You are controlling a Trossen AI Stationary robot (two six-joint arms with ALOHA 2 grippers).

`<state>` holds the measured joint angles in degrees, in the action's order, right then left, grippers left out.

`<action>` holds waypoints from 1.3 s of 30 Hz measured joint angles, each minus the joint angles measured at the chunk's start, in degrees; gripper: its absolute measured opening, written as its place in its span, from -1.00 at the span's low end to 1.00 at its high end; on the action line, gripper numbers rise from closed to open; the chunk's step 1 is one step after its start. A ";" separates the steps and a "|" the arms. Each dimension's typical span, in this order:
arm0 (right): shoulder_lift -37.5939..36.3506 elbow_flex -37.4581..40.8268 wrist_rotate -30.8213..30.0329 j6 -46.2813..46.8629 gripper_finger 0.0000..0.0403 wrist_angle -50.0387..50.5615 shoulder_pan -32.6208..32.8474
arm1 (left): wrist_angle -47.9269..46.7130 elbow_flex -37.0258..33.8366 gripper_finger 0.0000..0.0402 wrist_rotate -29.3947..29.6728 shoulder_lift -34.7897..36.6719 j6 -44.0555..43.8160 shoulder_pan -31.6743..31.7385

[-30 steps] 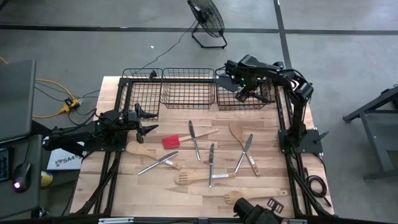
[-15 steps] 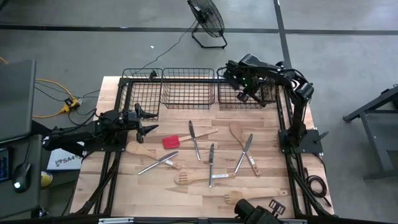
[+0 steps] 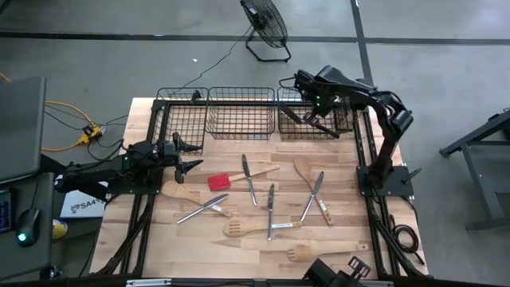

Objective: Pick & Place Kitchen Items
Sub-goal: Put the table knife into the middle wire basket

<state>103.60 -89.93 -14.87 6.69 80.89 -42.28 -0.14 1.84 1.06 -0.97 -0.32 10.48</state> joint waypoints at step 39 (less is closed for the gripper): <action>-10.61 0.00 12.38 44.67 -0.28 -2.19 29.32 | 0.00 0.00 0.17 -0.02 0.00 -0.01 -0.01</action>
<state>92.99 -89.93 -2.50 51.37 78.70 -12.97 -0.14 1.84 1.04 -0.97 -0.33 10.47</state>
